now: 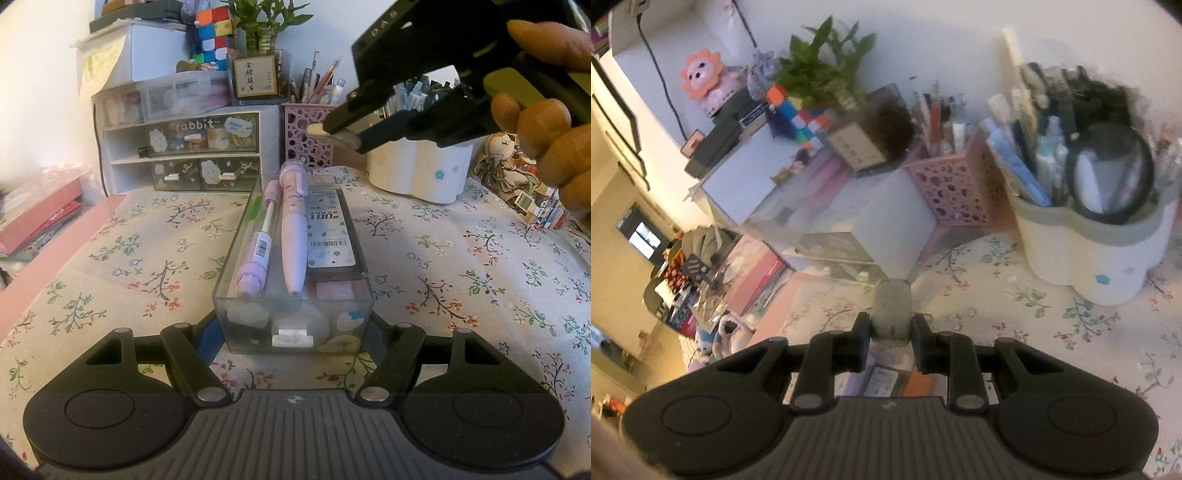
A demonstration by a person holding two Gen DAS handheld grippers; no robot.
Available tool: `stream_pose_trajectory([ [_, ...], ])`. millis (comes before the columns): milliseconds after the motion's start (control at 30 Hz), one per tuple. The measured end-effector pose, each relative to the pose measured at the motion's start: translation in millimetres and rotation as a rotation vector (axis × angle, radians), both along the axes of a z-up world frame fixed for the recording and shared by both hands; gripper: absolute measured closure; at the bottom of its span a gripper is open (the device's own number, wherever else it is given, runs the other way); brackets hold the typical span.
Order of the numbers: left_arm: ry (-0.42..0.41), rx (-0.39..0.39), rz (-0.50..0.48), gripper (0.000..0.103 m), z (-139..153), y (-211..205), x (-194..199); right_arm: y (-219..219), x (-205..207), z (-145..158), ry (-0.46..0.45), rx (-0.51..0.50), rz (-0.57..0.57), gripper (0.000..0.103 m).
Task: Organize stationery
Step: 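Lower the white eraser into the clear box and open the right gripper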
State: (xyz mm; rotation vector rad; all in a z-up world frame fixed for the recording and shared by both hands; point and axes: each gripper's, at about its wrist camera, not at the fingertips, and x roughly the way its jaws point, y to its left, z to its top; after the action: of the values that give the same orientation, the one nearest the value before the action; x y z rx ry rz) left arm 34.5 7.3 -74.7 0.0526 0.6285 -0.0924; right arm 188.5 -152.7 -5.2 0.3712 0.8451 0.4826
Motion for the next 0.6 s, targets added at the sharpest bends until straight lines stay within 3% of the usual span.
stream_pose_trajectory([
  [333, 0.000, 0.000, 0.000, 0.031, 0, 0, 0, 9, 23, 1, 0.068, 0.026, 0.089, 0.079],
  [600, 0.000, 0.000, 0.000, 0.031, 0, -1, 0, 6, 34, -3, 0.115, 0.049, 0.068, 0.079],
])
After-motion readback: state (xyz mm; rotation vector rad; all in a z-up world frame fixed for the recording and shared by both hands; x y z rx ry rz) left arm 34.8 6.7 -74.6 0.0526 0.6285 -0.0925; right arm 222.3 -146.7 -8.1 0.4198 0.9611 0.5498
